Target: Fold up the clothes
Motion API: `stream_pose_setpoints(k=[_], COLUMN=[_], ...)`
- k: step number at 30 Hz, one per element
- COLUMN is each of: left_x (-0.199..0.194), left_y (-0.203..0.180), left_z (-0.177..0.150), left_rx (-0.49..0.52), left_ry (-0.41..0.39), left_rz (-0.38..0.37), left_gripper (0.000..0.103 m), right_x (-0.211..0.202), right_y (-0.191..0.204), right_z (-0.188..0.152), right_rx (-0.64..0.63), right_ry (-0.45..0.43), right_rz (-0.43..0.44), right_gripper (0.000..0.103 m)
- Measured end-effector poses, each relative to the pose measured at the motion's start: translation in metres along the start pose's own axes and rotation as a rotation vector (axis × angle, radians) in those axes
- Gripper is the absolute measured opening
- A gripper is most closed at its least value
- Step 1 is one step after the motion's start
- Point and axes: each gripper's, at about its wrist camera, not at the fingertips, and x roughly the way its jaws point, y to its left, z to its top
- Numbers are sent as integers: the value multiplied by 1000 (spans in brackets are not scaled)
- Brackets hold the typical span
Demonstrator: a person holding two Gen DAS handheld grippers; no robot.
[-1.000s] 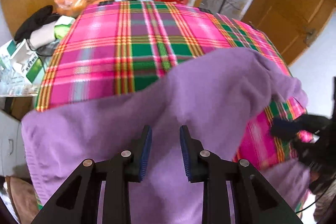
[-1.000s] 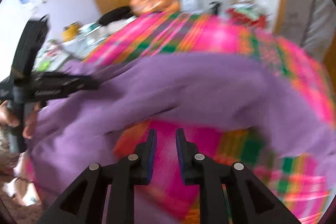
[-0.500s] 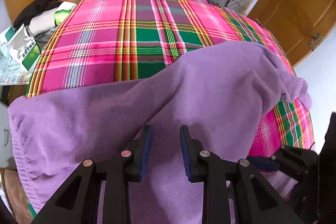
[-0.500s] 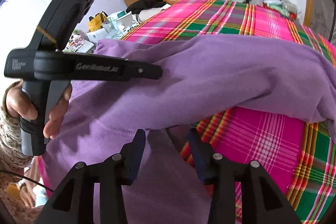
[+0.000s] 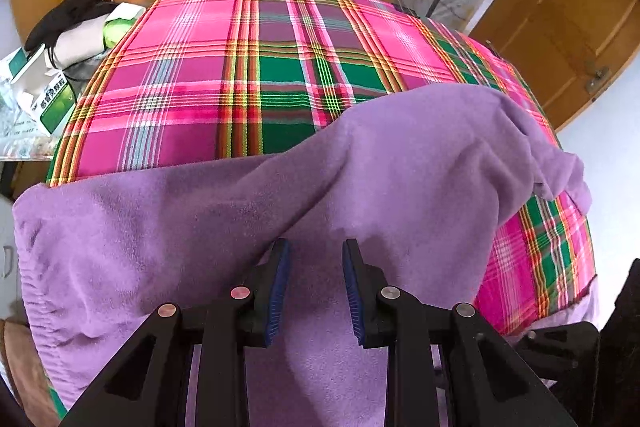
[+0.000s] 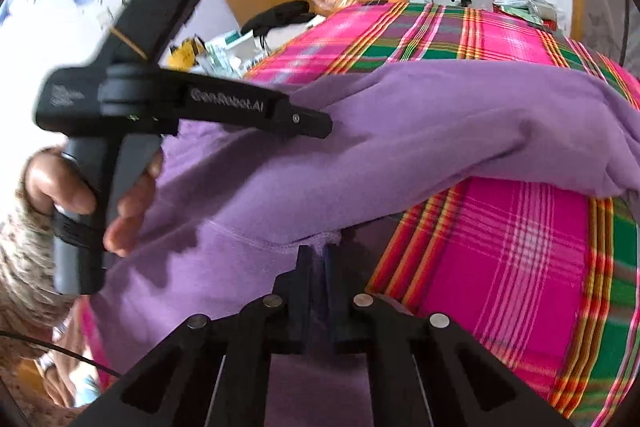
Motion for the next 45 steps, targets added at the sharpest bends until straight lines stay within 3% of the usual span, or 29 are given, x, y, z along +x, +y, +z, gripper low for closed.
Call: stream_pose_setpoints(k=[8,13,18,20,22,27,31,35,39,45], left_x=[1,2,-7,-16,-26,-39,-31,-16,1,13], left_y=[-1,-4,-14,-24,-39,-84,-111,-126,-134,-143], left_z=[1,2,-6,-11,-15,-28,-41,-46,-43,-46], left_rx=[3,15,19,50,99,252,364,405,424,453], left_ry=[2,6,4,-13,-31,-63,-27,1,23,61], left_rz=[1,18,33,17,15,51,68,100,150,160], left_gripper=[28,28,28,28,28,28,28,28,28,28], right_x=[-48,-30,-39,-47,-55,-80,-102,-116,-123,-135], right_y=[30,38,27,22,14,-18,-59,-107,-154,-204], right_z=[-22,-33,-32,-31,-32,-34,-38,-43,-55,-56], right_rx=[8,0,46,55,74,164,275,352,480,607], right_ry=[-127,-56,-74,-92,-108,-170,-220,-242,-236,-306], right_rz=[80,58,63,46,24,-61,-148,-266,-270,-281], right_gripper=[6,6,10,22,25,25,25,26,26,30])
